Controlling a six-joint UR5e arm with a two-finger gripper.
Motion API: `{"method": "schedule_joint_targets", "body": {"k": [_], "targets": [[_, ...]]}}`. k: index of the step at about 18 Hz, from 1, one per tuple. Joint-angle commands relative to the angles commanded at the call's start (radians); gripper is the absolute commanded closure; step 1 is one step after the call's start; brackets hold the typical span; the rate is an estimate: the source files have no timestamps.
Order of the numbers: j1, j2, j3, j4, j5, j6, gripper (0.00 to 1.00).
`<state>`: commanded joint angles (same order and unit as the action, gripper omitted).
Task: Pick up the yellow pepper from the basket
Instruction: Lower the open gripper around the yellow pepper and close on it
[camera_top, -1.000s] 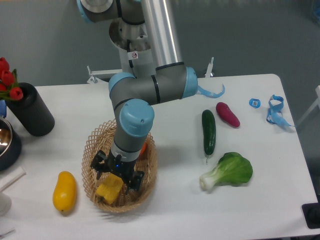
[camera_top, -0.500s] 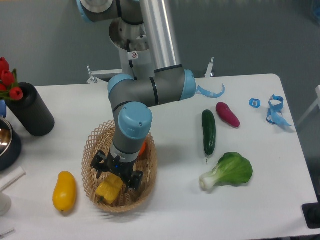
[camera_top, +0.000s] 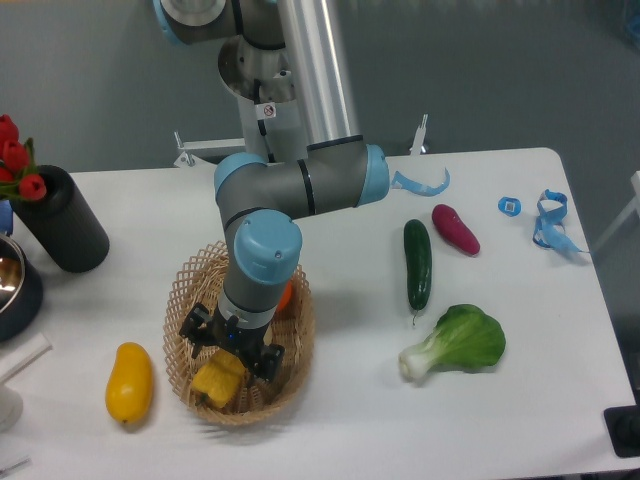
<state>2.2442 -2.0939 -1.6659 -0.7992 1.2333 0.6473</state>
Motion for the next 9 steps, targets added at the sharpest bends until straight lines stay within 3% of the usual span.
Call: {"method": "schedule_joint_targets", "body": {"k": [5, 9], "targets": [[-0.017, -0.006, 0.005, 0.002, 0.05, 0.002, 0.03], [-0.023, -0.006, 0.005, 0.0, 0.054, 0.0, 0.26]]}}
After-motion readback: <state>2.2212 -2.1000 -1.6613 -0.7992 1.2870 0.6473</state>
